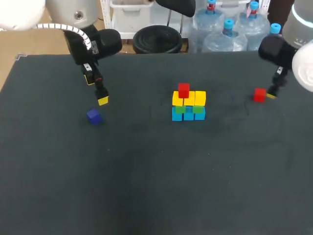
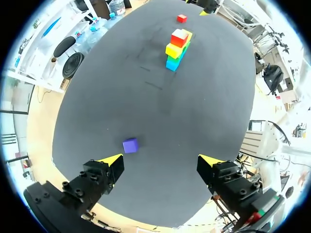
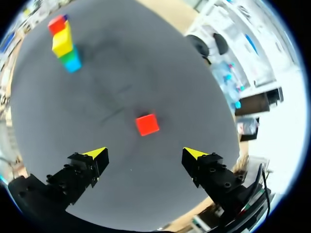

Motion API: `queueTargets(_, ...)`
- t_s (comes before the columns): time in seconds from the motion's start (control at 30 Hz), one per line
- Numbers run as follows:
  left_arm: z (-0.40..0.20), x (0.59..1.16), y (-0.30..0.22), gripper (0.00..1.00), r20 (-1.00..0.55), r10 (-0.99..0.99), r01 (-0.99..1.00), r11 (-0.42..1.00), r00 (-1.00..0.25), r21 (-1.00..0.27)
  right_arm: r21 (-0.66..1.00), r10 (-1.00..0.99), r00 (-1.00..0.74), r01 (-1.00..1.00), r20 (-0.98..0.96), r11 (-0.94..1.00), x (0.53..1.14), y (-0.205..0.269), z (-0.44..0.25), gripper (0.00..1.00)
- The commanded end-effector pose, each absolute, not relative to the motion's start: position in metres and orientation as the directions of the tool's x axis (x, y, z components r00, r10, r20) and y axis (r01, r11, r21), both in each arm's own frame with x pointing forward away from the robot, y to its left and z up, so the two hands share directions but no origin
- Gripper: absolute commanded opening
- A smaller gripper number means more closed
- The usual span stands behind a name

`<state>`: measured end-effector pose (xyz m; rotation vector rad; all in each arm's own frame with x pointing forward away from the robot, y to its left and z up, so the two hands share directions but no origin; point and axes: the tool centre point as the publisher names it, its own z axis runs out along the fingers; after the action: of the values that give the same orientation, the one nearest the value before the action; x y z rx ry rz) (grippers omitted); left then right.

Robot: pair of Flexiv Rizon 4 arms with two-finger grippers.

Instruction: Place the blue cubes, place green cubes on the blue cubes, place the yellow cubes on the green cubes, then place the red cubes on the yellow cubes, and place purple cube on the red cubes.

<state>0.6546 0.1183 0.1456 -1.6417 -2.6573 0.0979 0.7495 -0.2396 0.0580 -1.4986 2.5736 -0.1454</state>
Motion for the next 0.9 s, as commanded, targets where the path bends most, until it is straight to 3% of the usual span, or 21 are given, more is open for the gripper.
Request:
queueTargets(0.03,0.146,0.656,0.118,1.0,-0.014,0.894,0.893,0.447,-0.448,-0.064,-0.017,-0.947,-0.322,-0.947,-0.019,0.322,0.759,-0.237,0.06,1.0)
queueTargets(0.9,0.146,0.656,0.118,1.0,-0.014,0.894,0.893,0.447,-0.448,-0.064,0.131,-0.962,-0.274,-0.954,-0.017,0.27,0.79,-0.225,0.004,1.0)
